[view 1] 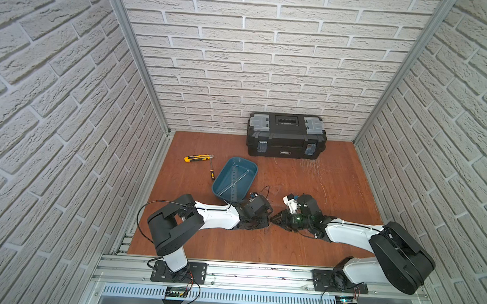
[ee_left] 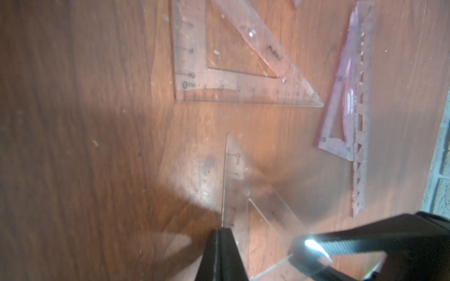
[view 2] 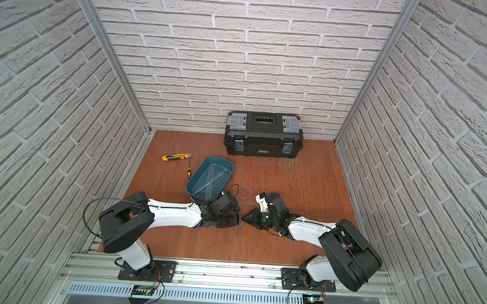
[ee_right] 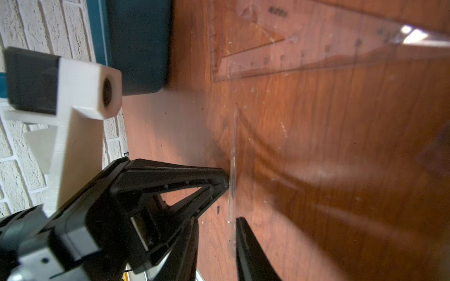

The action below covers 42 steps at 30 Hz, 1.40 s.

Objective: Put the scattered rulers into the storage box
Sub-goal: Pick up the ruler from the center of the board, then place the ruler in the storage box.

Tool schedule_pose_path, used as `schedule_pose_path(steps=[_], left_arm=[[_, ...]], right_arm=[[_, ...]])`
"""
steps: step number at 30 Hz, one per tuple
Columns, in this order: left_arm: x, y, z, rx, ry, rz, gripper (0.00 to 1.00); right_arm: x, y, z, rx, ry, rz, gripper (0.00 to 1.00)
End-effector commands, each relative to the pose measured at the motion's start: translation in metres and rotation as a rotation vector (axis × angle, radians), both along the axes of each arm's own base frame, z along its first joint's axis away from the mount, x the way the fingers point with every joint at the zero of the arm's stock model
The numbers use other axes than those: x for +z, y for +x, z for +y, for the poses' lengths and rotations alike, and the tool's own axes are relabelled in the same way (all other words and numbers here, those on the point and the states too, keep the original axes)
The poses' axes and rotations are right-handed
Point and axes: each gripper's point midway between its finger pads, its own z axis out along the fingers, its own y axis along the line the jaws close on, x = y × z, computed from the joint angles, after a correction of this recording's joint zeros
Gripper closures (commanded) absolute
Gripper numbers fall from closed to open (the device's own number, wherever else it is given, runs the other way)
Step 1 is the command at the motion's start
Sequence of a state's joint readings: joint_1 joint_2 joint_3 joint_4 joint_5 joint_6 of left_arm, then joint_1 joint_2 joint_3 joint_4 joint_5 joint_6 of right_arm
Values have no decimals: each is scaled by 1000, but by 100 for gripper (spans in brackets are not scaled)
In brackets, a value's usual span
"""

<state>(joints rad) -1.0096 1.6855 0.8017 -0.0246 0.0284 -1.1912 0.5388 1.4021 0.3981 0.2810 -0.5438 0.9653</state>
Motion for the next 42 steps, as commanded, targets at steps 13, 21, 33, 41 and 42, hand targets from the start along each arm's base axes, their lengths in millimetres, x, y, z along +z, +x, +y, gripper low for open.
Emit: schedule_pose_path(steps=[13, 21, 33, 41, 42], left_arm=[[31, -15, 57, -19, 262, -18, 65], [154, 1, 105, 73, 230, -287, 45], [153, -15, 200, 303, 150, -301, 41], [145, -19, 204, 317, 140, -291, 41], [145, -19, 204, 315, 142, -291, 41]], right_arm=[[44, 9, -9, 36, -124, -82, 98], [115, 47, 21, 42, -29, -176, 98], [137, 158, 125, -4, 84, -190, 97], [112, 179, 165, 57, -1, -167, 46], [114, 179, 165, 63, -8, -175, 44]])
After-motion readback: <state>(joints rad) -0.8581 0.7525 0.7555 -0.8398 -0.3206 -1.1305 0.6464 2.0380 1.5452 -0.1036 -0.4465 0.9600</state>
